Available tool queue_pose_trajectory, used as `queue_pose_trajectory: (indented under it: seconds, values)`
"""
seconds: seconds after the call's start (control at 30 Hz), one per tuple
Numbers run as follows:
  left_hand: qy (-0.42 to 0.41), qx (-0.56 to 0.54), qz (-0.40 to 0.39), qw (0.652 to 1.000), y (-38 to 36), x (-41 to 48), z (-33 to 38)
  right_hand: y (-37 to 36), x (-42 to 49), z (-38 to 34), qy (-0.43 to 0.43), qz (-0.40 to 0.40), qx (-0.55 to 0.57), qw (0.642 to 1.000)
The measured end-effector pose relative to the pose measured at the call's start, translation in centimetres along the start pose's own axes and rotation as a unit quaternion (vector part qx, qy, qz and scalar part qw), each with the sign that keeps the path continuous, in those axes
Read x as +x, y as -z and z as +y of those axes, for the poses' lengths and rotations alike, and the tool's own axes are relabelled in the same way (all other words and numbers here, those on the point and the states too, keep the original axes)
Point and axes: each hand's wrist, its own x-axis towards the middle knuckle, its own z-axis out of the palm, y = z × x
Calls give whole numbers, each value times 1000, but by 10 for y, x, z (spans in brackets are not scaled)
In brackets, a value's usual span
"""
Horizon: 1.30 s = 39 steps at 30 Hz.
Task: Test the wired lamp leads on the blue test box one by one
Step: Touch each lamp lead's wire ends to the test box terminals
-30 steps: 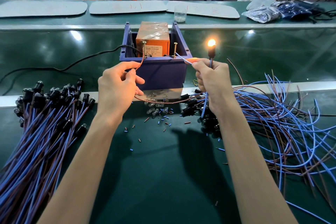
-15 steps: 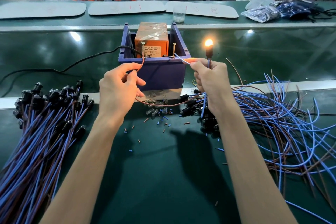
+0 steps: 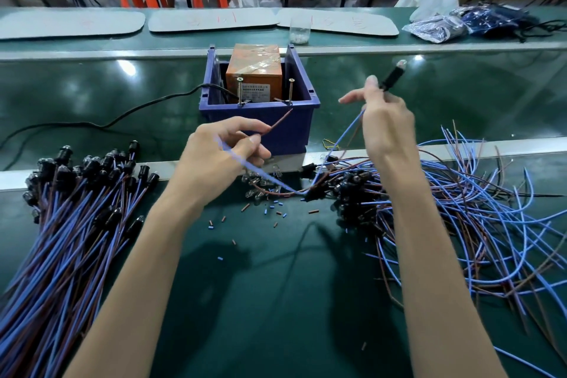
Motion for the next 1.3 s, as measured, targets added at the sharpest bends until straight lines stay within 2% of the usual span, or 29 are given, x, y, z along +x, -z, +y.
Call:
queue_pose_trajectory:
  seconds: [0.07,0.2,0.3,0.4,0.43,0.47,0.5,0.57,0.67,0.73,0.8,1.0,1.17,1.3]
  values:
    - [-12,23,-26,999,2,-2,2,11,4,2,0,-3,17,1000]
    - [-45,68,-88,993,8,-7,9,24,9,-2,7,51,168,985]
    - [-55,72,-134,987,15,-10,14,27,7,-7,110,146,231,956]
    - [-59,82,-143,985,22,-11,17,29,5,-7,295,267,67,915]
    - [-61,91,-137,985,24,-11,17,29,4,-6,351,287,6,891]
    - [-58,103,-129,985,27,-10,17,28,3,-5,371,288,-38,882]
    - [-53,118,-121,984,30,-10,16,27,2,-4,361,271,-78,889]
    - [-33,151,-103,983,35,-8,13,27,2,0,282,205,-197,916]
    - [21,207,-63,976,47,-3,2,28,6,15,101,10,-360,928]
    - [65,258,-42,963,59,0,-8,28,4,20,-18,-90,-364,927]
    - [112,309,-30,944,75,2,-19,27,3,25,-81,-139,-351,923]
    - [236,325,47,915,121,-2,-48,23,6,32,-80,-145,-362,917]
    - [300,409,8,862,118,-4,-60,27,5,22,-13,-114,-298,948]
    - [311,443,-11,841,103,1,-61,25,4,17,15,-146,-270,952]
